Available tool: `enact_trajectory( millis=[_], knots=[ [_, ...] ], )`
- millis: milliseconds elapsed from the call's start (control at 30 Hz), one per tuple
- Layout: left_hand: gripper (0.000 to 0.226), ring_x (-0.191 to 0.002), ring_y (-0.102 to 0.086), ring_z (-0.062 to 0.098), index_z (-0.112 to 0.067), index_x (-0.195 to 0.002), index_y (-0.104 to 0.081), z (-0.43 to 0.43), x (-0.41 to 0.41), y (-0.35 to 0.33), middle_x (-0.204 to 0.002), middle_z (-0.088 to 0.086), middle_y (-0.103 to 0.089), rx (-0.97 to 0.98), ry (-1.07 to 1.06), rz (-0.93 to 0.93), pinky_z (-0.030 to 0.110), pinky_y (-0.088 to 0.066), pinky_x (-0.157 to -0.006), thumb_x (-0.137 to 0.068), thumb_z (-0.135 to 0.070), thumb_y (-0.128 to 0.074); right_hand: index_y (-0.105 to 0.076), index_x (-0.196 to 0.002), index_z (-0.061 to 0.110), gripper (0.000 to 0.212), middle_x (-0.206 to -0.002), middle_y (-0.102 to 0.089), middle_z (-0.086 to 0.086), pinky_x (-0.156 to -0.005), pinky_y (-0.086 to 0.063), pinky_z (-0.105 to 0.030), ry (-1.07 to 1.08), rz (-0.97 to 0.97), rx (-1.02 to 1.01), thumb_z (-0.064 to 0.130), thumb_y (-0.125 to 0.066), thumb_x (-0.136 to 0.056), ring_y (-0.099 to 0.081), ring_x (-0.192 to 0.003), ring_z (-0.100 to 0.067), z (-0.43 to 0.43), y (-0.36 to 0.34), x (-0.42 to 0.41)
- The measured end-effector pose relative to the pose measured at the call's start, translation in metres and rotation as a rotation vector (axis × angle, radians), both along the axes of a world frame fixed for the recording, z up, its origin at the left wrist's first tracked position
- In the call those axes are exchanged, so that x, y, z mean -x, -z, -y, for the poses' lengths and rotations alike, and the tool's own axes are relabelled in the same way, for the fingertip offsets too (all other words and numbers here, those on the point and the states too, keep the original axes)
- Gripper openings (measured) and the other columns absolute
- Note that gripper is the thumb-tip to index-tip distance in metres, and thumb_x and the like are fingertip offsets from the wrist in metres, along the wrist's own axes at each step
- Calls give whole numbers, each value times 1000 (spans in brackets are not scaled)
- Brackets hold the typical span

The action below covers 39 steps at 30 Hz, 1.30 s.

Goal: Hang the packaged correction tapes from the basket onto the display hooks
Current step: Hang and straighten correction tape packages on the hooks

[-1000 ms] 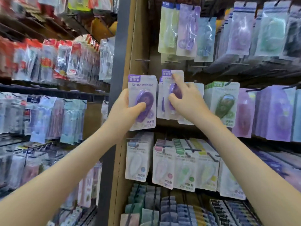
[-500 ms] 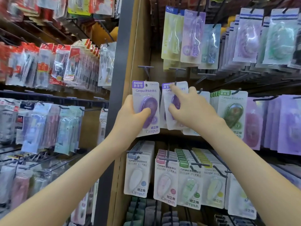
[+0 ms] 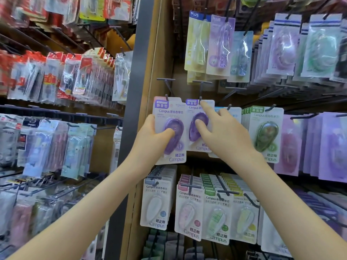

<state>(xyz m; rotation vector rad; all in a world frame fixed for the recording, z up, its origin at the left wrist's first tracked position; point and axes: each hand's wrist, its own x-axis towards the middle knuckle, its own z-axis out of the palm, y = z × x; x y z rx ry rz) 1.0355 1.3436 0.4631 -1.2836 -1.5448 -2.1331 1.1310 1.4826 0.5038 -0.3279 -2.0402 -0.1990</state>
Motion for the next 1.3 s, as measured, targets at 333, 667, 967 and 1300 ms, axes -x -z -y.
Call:
enact_trajectory(
  millis=[333,667,967,1300],
  knots=[
    [49,-105,-66,21,-20,-134,-36,-21,-11,-29,-121,7,-64,111,230,-38,41,-55,-89,-92,-11,-59,-39,-140,42,45,-137,-53,12,-96,-39,-9,-757,-43,384,29,-50,-99,-52,-107,4,-2,8,-3],
    [58,-127,-45,15,-22,-150,-22,-46,2,-41,-144,3,-44,280,-397,-477,21,-40,-96,-99,-28,-49,-29,-146,44,52,-143,-48,11,-107,-41,-37,-800,-38,579,26,-46,-100,-51,-123,-7,-19,-5,18],
    [47,-135,-30,28,-12,-144,-40,-57,4,-26,-150,14,-31,297,-696,-727,38,-28,-109,-98,-24,-44,-31,-147,37,47,-103,-52,9,-73,-39,-12,-524,-5,378,35,-41,-101,-49,-101,-9,-30,-5,12],
    [74,-128,-40,37,-11,-142,-43,-69,3,-21,-141,21,-42,352,-795,-830,41,-33,-105,-79,-31,-75,-44,-139,6,55,-145,-36,-16,-112,-26,-43,-77,-232,-58,21,-63,-89,-27,-135,-30,-71,35,18]
  ],
)
